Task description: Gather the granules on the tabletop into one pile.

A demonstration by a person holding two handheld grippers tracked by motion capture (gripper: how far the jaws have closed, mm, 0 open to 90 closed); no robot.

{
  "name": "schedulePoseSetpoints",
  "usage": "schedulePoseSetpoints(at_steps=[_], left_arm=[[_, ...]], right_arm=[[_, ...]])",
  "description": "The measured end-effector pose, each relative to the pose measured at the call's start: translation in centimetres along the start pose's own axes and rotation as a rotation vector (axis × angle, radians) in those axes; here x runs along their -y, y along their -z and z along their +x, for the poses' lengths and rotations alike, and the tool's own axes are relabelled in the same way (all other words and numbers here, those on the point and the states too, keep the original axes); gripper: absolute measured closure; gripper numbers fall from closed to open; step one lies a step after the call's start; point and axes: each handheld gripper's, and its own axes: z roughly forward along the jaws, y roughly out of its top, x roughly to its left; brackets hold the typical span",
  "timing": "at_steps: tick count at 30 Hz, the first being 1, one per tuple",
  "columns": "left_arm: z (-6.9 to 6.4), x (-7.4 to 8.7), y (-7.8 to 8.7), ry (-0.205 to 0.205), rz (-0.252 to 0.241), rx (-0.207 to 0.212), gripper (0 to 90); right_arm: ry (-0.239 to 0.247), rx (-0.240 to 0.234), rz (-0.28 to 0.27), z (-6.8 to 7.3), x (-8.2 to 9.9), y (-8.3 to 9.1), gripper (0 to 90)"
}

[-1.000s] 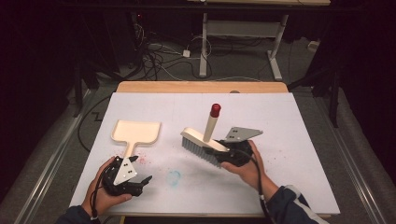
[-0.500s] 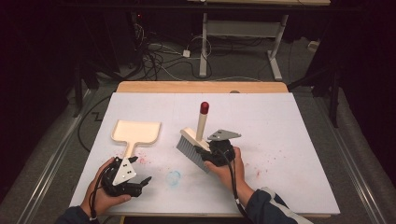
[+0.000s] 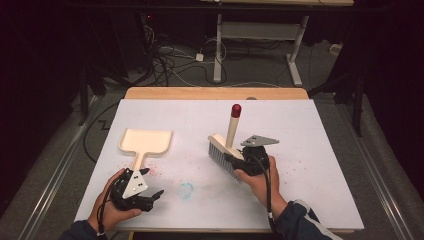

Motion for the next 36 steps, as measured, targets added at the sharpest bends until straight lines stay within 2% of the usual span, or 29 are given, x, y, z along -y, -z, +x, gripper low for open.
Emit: schedulePoseSetpoints(at_steps=[4, 6, 7, 9, 10, 11, 12, 15, 16, 18, 20, 22, 25, 31, 33, 36], left_arm=[[0.1, 0.0, 0.0, 0.002, 0.0, 0.002, 18.0], [0.1, 0.0, -0.1, 0.002, 0.006, 0.004, 18.0], [0.1, 0.0, -0.1, -0.006, 0.006, -0.002, 18.0], [0.1, 0.0, -0.2, -0.004, 0.006, -0.002, 18.1], [0.1, 0.0, -0.3, -0.005, 0.007, -0.002, 18.0], [0.1, -0.1, -0.3, -0.005, 0.008, -0.003, 18.0], [0.1, -0.1, -0.4, -0.009, 0.01, -0.002, 18.0], [0.3, -0.1, -0.4, -0.009, 0.011, -0.005, 18.0], [0.4, -0.1, -0.5, -0.008, 0.012, -0.004, 18.1], [0.5, 0.0, -0.5, -0.008, 0.016, -0.002, 18.1], [0.5, 0.0, -0.6, -0.004, 0.018, 0.002, 18.1], [0.5, 0.1, -0.7, -0.005, 0.02, 0.005, 18.3], [0.3, 0.1, -0.7, -0.015, 0.025, 0.01, 18.5], [0.3, 0.2, -0.6, -0.017, 0.03, 0.011, 18.5], [0.2, 0.2, -0.6, -0.019, 0.034, 0.012, 18.6], [0.1, 0.1, -0.7, -0.015, 0.036, 0.014, 18.5]], right_arm=[[0.061, 0.018, -0.033, -0.5, -1.1, 1.4, 67.5], [0.096, 0.029, -0.045, -1.3, -1.8, 1.8, 67.5], [0.116, 0.019, -0.055, -1.8, -2.1, 1.9, 67.5], [0.193, -0.013, -0.063, -2.9, -2.7, 1.5, 67.5], [0.247, -0.022, -0.061, -3.5, -3.0, 1.2, 67.4], [0.297, -0.003, -0.049, -3.9, -3.3, 0.7, 67.4], [0.344, -0.004, -0.052, -4.4, -3.5, 0.2, 67.5], [0.408, -0.017, -0.039, -5.7, -4.2, -1.5, 67.5], [0.417, -0.031, -0.036, -6.1, -4.3, -2.2, 67.4], [0.39, -0.043, -0.033, -6.6, -4.3, -3.6, 67.5], [0.39, -0.076, -0.033, -6.6, -4.2, -4.7, 67.5], [0.421, -0.075, -0.028, -6.3, -4.0, -5.7, 67.5], [0.439, -0.116, -0.033, -6.1, -3.7, -6.3, 67.6], [0.485, -0.255, -0.032, -6.6, -2.4, -5.8, 67.5], [0.523, -0.296, -0.035, -6.7, -1.7, -5.2, 67.4], [0.566, -0.328, -0.036, -6.8, -0.8, -4.2, 67.3]])
